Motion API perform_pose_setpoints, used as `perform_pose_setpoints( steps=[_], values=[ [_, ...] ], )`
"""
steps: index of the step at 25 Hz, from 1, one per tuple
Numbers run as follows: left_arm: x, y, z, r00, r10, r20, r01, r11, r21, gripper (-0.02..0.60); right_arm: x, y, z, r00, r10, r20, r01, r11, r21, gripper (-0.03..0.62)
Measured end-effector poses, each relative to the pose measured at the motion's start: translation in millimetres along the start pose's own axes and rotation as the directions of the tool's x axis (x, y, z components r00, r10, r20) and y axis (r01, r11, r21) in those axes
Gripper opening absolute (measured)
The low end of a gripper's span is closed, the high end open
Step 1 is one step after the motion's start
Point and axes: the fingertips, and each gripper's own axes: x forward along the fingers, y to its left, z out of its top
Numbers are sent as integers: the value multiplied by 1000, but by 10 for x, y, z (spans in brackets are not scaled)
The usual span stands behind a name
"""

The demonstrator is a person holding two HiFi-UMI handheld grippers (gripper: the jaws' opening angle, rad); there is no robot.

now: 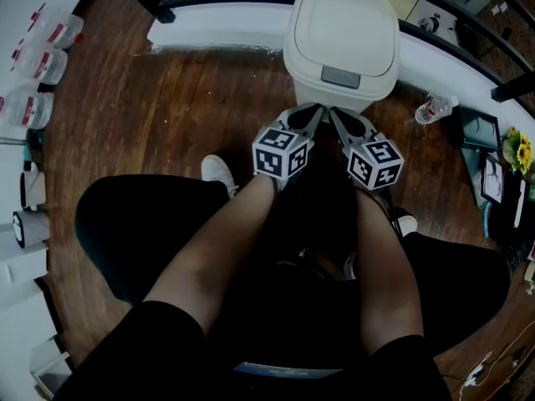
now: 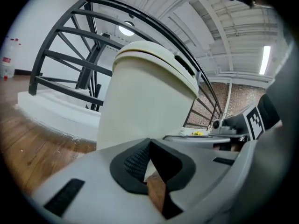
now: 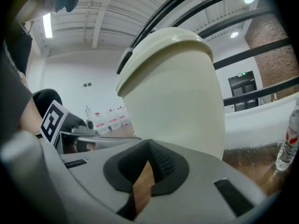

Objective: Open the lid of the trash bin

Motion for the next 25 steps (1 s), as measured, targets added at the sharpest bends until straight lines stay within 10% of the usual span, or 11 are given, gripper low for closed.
perform_pose_setpoints(
  steps=[25],
  values=[
    [804,353,-1194,946,47,-320,-25,997,70,41,148,-719,-949,973,-35,-226,58,993,99,14]
  ],
)
